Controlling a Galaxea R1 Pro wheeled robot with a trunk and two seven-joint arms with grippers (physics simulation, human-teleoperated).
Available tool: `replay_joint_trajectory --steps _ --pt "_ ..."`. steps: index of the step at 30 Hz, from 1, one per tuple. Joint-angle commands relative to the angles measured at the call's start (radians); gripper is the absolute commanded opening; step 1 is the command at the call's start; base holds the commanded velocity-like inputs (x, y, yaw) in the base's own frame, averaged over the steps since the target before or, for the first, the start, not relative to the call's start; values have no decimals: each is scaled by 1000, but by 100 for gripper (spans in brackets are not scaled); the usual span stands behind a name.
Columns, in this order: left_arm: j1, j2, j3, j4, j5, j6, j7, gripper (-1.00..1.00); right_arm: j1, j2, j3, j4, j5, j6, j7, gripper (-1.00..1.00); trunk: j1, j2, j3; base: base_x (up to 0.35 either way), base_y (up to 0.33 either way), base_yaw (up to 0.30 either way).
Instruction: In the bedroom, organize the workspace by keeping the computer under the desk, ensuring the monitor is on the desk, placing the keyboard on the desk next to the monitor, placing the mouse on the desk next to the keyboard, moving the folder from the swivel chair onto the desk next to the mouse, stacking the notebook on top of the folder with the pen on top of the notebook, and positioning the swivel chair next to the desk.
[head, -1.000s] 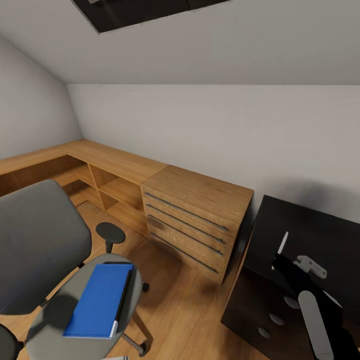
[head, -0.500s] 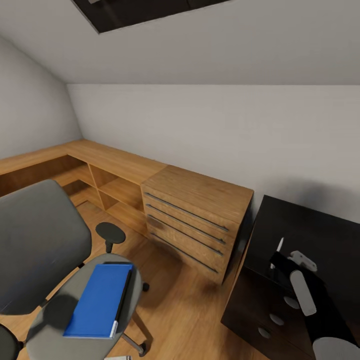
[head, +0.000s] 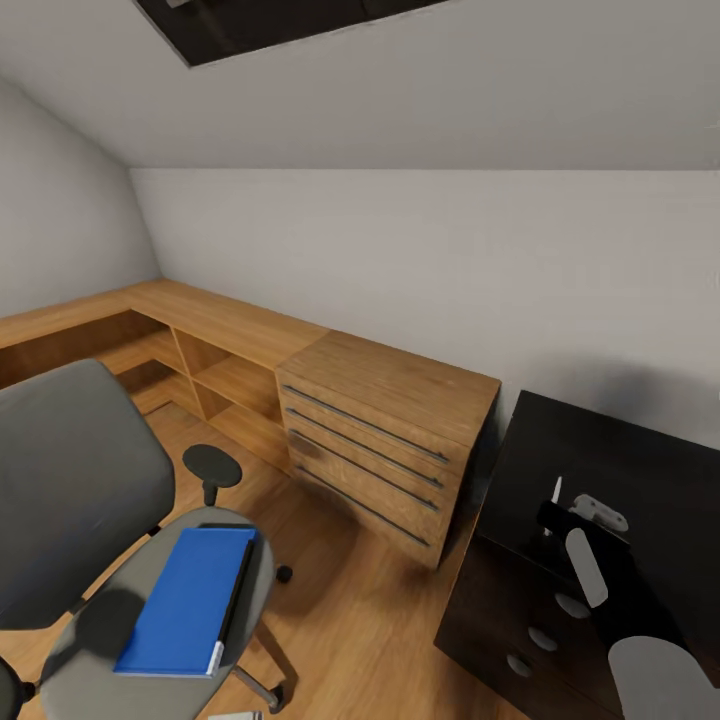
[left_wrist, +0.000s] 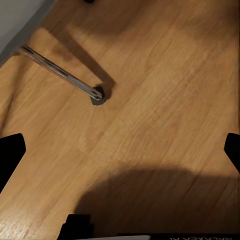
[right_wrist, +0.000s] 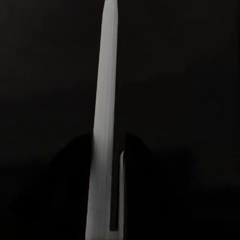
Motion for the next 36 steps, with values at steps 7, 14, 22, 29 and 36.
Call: replay_joint_trajectory --steps 7,14,22,29,36 --pt "0 1 -2 -2 11 5 4 100 -5 -1 1 48 4 0 -10 -100 0 0 -1 0 -32 0" --pt "0 1 -2 -3 11 4 4 100 -6 0 2 48 4 0 -11 -100 -8 14 5 0 -2 0" --pt "0 1 -4 -2 11 5 4 100 -6 0 2 48 4 1 -10 -100 -38 70 30 0 0 0" --pt "-1 1 -2 -2 13 8 4 100 -6 0 3 46 3 1 -10 -100 -65 119 52 0 0 0" --pt "0 1 -1 -2 13 8 4 100 -6 0 3 45 3 1 -11 -100 -92 168 74 0 0 0"
